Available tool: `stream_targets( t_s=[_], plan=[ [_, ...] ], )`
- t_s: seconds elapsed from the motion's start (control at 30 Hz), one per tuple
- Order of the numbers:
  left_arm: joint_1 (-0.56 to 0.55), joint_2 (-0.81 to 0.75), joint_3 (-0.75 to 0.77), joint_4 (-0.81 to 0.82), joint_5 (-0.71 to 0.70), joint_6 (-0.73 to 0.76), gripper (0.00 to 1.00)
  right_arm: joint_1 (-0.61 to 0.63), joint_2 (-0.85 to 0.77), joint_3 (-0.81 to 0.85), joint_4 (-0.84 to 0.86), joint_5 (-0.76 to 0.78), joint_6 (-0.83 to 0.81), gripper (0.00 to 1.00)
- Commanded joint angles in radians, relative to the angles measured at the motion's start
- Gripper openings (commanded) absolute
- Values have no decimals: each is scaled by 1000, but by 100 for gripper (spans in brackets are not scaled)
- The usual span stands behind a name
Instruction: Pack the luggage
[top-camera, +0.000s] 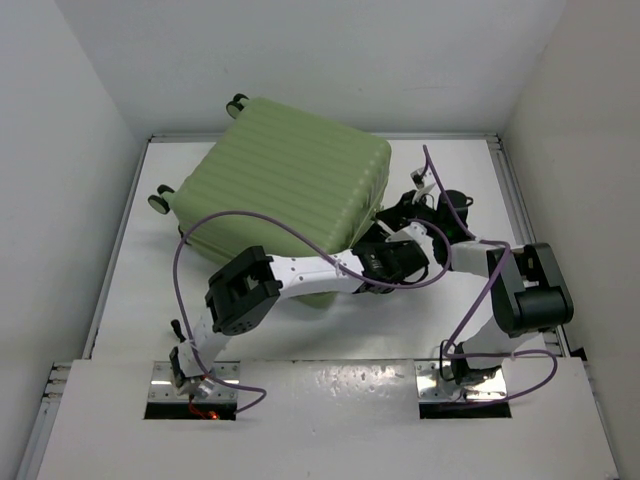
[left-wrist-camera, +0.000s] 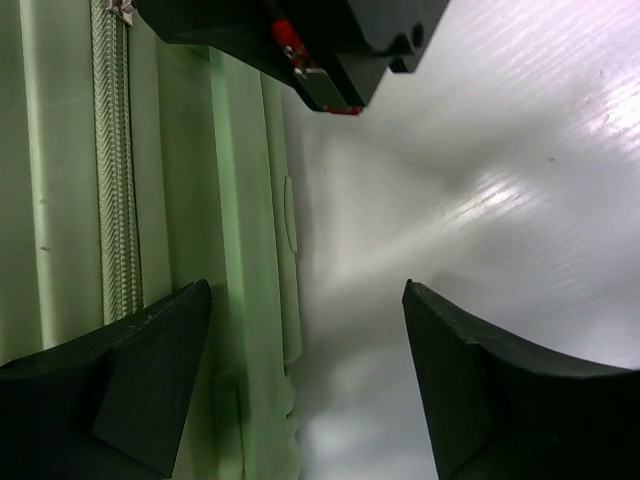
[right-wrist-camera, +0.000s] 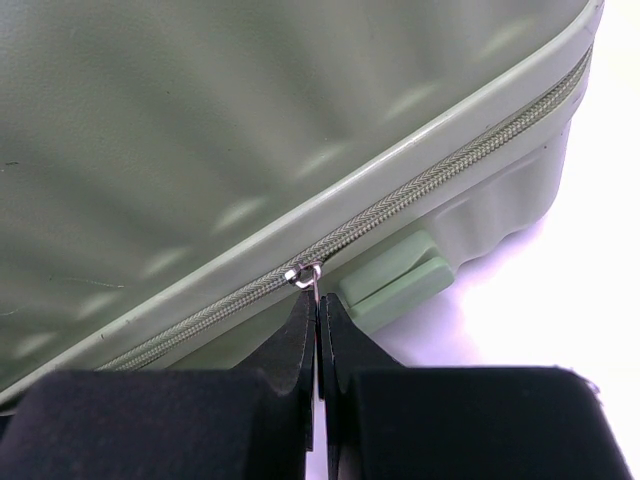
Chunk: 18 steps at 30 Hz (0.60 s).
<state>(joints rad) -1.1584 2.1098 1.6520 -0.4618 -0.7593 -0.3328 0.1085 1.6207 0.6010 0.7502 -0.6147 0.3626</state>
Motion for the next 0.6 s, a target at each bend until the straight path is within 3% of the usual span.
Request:
stream_targets(
  t_s=[0.0,0.33,0.43,0.47,0.5,0.57],
  plan=[
    [81,35,0,-63,-52,-31,83,-44,11,42,57,110,-20,0],
    [121,127,-9,-74,49,-51,60,-52,19,45,54,112,-24,0],
    [121,136,-9,-74,74,-35,41,-55,19,42,49,112,-28,0],
    [121,136,-20,-74,86,-23,30,-56,18,40,49,112,-33,0],
    [121,121,-30,-74,97,-23,13,-56,10,37,51,110,-42,0],
    [102,69,-72,-74,126,18,0,-58,1,25,54,95,-54,0]
  ],
)
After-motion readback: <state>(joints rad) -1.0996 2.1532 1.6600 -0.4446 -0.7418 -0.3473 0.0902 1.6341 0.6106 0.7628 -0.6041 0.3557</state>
